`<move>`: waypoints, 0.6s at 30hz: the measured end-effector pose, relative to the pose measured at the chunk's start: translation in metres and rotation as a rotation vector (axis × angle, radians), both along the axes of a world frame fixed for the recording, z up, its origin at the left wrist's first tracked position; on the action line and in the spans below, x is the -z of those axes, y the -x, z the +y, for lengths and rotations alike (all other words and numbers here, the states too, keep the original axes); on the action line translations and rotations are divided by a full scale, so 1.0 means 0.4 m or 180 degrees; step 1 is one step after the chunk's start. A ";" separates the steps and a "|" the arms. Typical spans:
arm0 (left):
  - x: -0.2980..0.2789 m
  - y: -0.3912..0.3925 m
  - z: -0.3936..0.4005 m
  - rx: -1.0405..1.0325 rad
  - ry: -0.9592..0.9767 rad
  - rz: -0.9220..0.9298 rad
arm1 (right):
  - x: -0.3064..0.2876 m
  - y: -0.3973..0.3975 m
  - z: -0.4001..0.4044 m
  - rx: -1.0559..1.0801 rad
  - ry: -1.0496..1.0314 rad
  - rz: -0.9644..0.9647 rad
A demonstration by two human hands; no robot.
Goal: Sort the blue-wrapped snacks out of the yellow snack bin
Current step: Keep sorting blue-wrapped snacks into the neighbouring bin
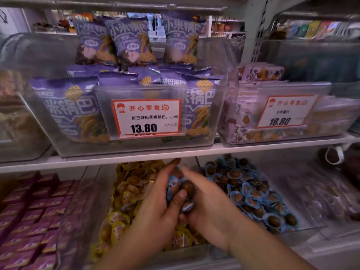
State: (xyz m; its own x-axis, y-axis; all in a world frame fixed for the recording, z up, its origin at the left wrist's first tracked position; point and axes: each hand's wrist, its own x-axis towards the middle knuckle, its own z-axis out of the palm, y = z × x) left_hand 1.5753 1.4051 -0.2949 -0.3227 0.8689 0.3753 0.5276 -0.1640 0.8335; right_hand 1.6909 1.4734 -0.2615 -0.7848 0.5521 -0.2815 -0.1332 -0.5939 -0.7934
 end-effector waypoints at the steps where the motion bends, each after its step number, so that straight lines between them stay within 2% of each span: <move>1: 0.001 -0.004 -0.004 0.0085 -0.0006 0.0071 | 0.000 -0.005 -0.004 0.0097 -0.0264 -0.0201; 4: 0.002 -0.016 -0.016 0.0260 -0.0080 0.0450 | -0.010 -0.024 -0.013 0.0302 -0.0815 -0.0406; 8: -0.007 -0.025 -0.025 0.0094 -0.0141 0.1162 | -0.015 -0.049 -0.003 0.0405 -0.1192 -0.0437; 12: 0.001 -0.008 -0.028 0.0167 -0.0067 0.1029 | -0.025 -0.091 0.058 0.0710 -0.1091 -0.0497; 16: 0.026 0.045 -0.004 -0.0148 0.0231 0.1197 | -0.009 -0.120 0.184 0.1770 -0.0987 -0.0648; 18: 0.053 0.075 0.006 -0.0213 0.0490 0.1319 | 0.012 -0.114 0.238 0.2009 -0.0736 -0.0723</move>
State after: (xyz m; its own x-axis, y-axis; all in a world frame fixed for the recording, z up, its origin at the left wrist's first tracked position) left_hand 1.5455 1.4074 -0.3163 -0.2299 0.9071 0.3527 0.8274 -0.0086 0.5616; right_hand 1.7363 1.5688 -0.2663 -0.2312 0.9475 -0.2209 -0.2128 -0.2708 -0.9388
